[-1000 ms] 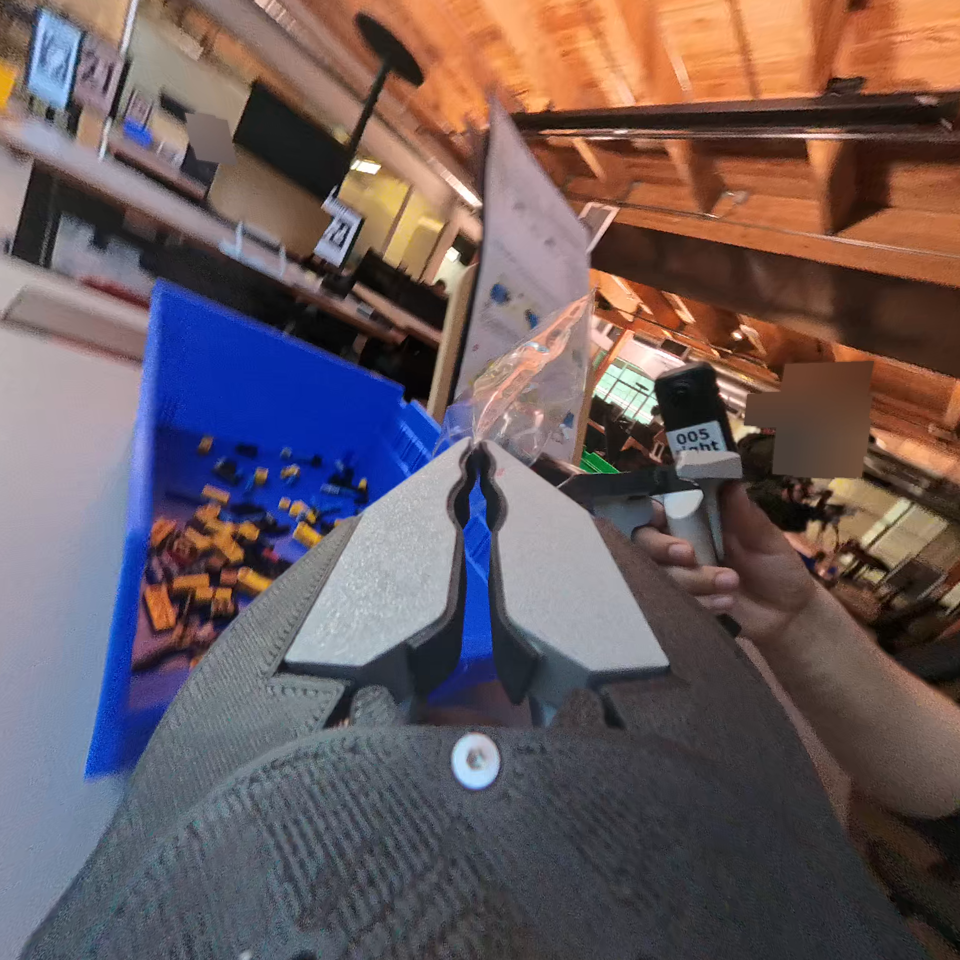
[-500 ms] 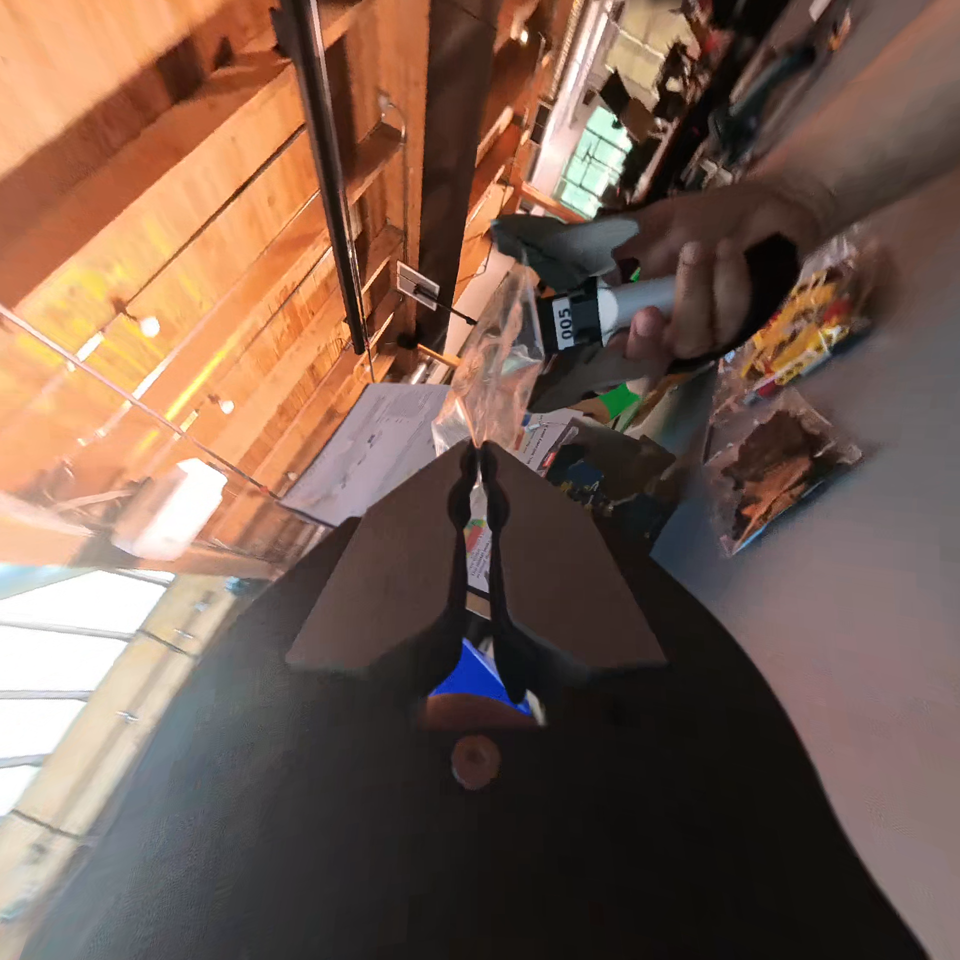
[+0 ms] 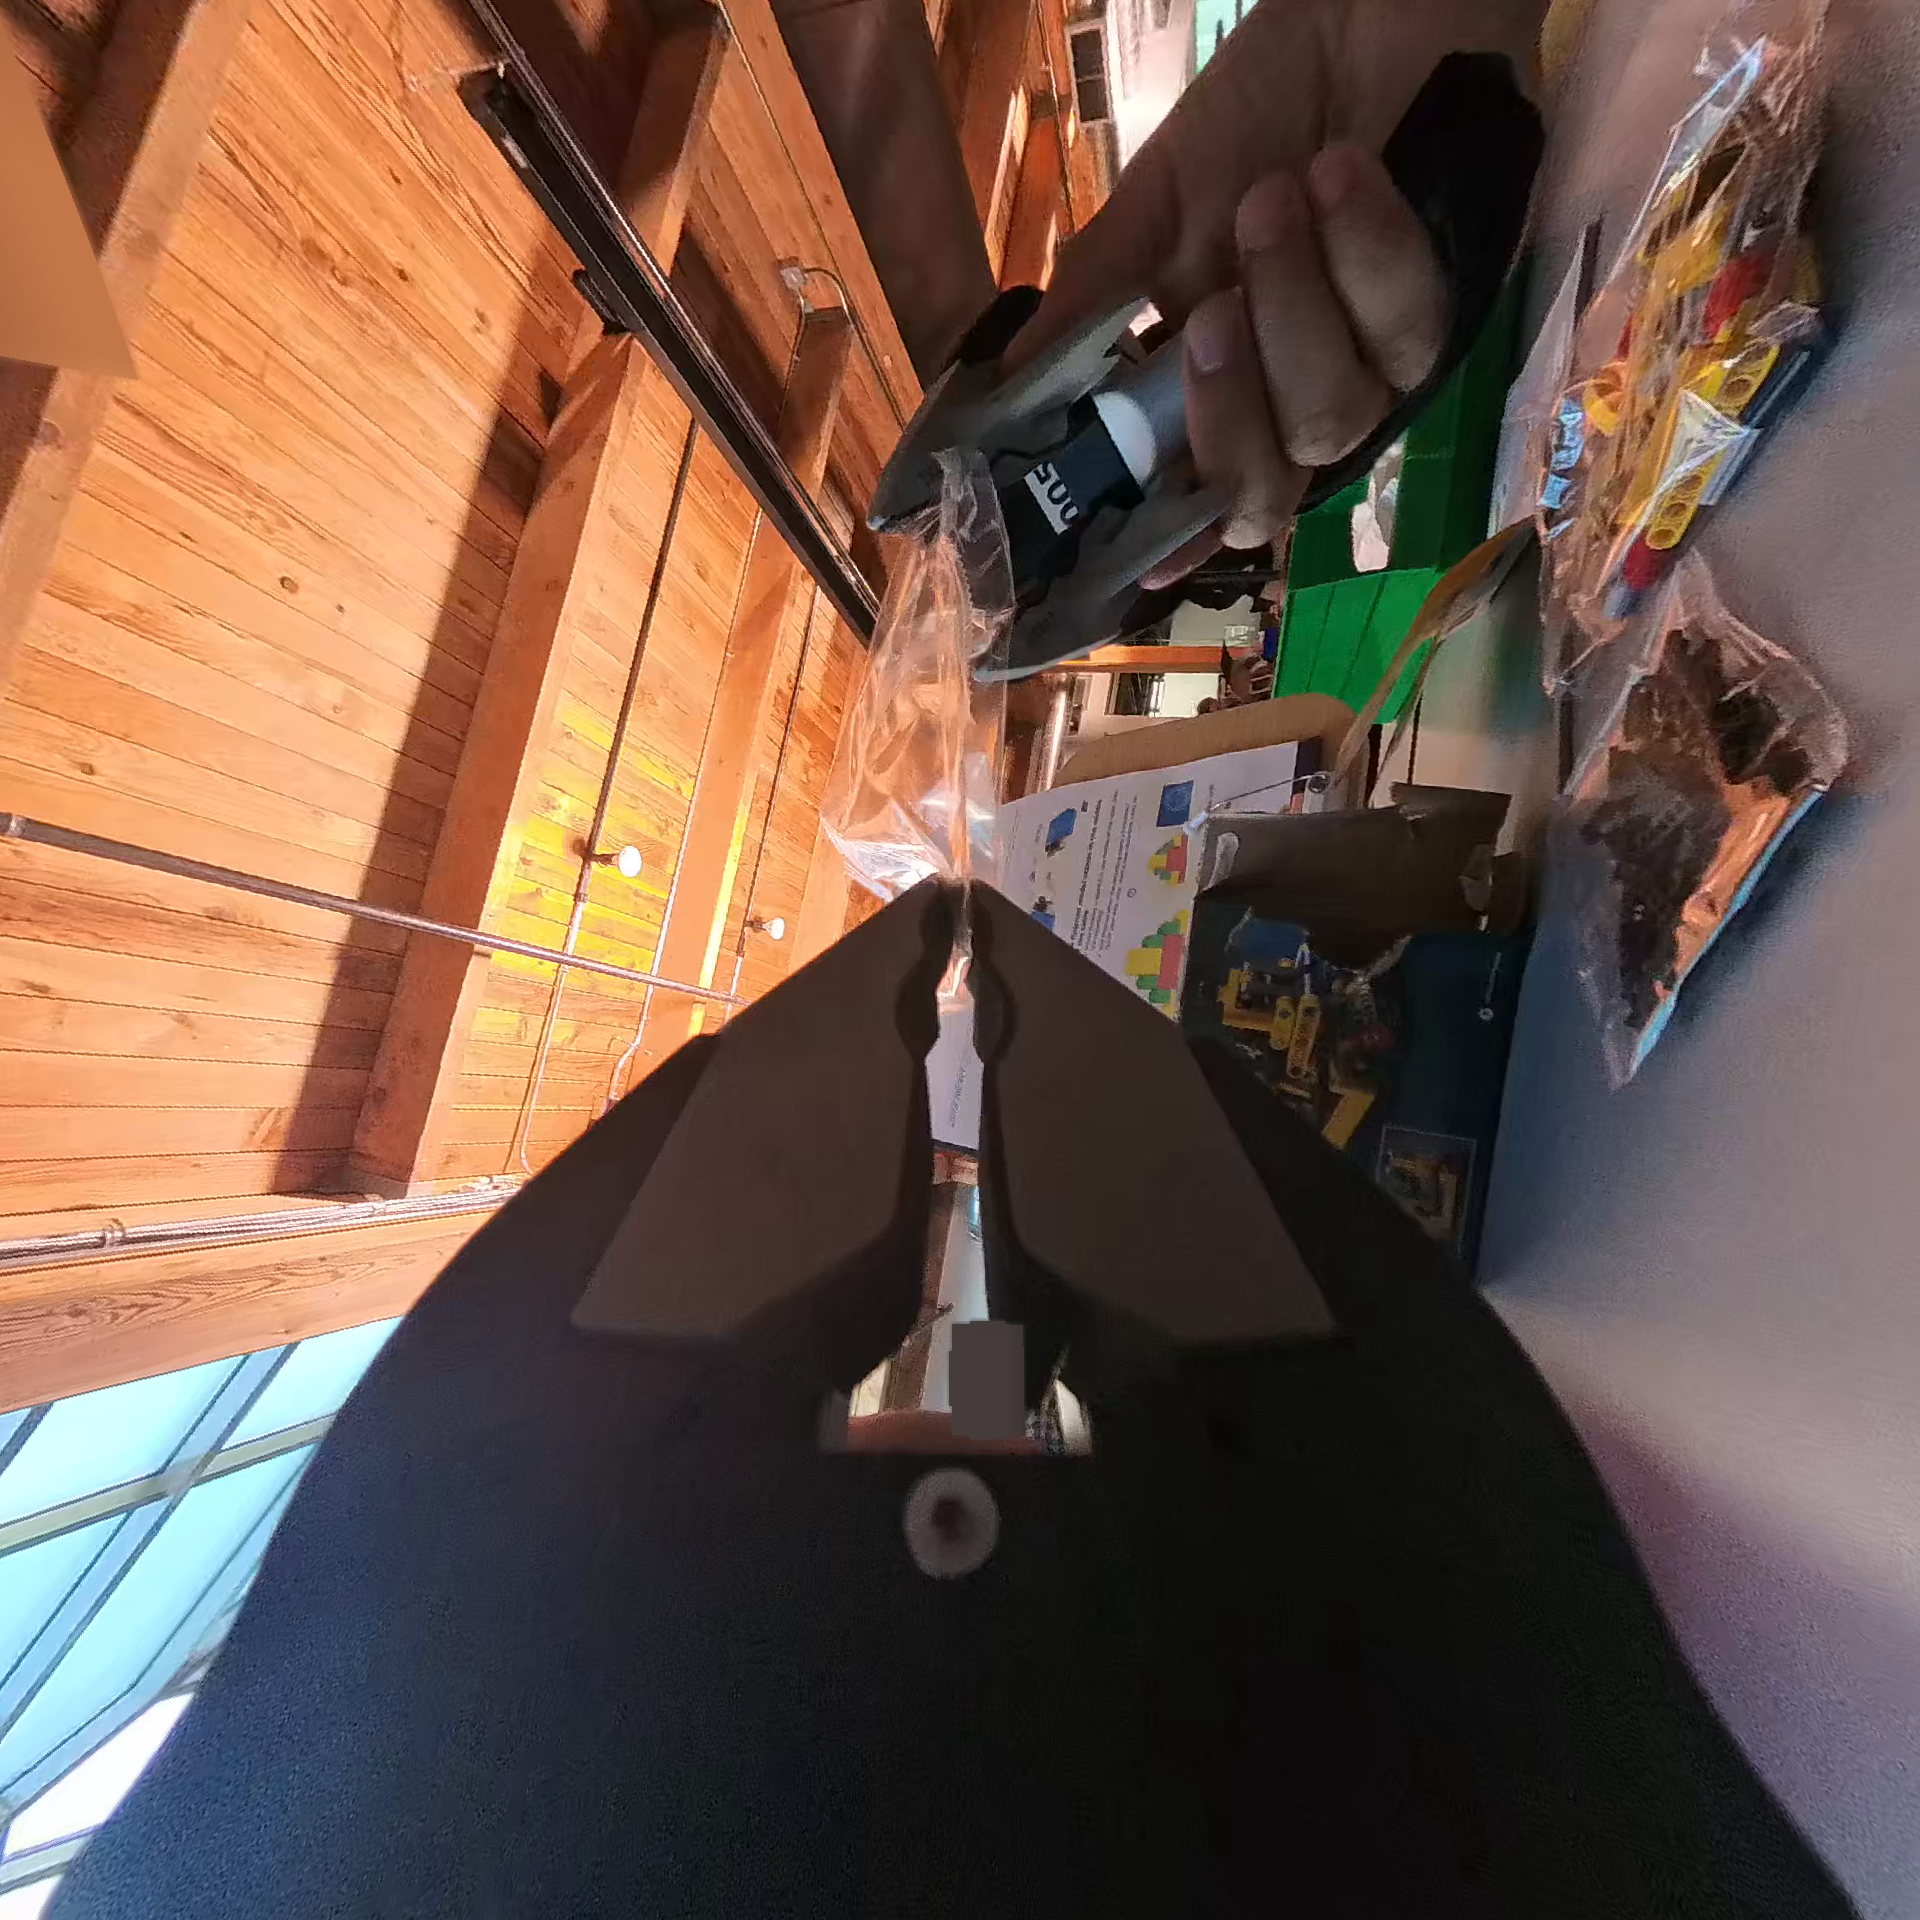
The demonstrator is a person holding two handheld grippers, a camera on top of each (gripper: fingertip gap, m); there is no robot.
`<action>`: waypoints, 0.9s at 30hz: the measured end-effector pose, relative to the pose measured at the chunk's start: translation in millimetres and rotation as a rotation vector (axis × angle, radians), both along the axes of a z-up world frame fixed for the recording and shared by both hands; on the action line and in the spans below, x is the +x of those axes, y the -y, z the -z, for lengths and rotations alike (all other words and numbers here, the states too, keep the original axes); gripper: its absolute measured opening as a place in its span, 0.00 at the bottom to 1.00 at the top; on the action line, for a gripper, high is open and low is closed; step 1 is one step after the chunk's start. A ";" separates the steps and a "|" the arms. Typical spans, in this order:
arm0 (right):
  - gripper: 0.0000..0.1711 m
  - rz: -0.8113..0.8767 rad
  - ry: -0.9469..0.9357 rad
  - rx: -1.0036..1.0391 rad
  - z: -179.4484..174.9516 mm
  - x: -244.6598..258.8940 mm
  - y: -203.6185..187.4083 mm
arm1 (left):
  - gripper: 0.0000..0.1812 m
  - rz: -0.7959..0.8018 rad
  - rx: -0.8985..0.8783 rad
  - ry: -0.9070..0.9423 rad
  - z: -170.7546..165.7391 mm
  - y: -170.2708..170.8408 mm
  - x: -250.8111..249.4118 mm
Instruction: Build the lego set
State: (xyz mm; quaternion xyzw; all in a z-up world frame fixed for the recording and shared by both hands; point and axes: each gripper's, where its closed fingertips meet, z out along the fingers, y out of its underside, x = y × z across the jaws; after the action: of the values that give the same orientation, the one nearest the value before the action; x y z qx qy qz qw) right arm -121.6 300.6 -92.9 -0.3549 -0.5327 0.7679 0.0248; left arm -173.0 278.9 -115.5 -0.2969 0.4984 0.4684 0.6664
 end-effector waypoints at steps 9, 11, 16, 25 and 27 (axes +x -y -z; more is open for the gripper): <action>0.02 0.061 -0.009 0.129 13.7 0.6 -3.1 | 0.05 0.043 -0.152 0.042 11.5 1.6 -3.9; 0.01 0.082 -0.026 0.149 13.5 4.7 -8.1 | 0.07 0.051 -0.246 0.078 13.8 2.4 -9.1; 0.01 0.021 -0.090 0.209 12.4 20.7 2.8 | 0.11 0.141 -0.549 0.270 14.8 14.0 -21.3; 0.01 -0.142 -0.093 0.395 39.2 29.2 44.7 | 0.11 0.290 -0.773 0.436 14.4 30.9 -9.6; 0.01 -0.166 -0.079 0.412 44.2 29.6 49.3 | 0.12 0.327 -0.802 0.461 12.3 34.1 -4.6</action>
State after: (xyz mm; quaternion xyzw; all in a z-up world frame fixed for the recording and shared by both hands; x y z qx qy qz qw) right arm -92.0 251.3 -137.1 -0.2666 -0.7042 0.6558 0.0541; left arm -177.6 244.8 -127.8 -0.5439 0.5192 0.0512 0.6573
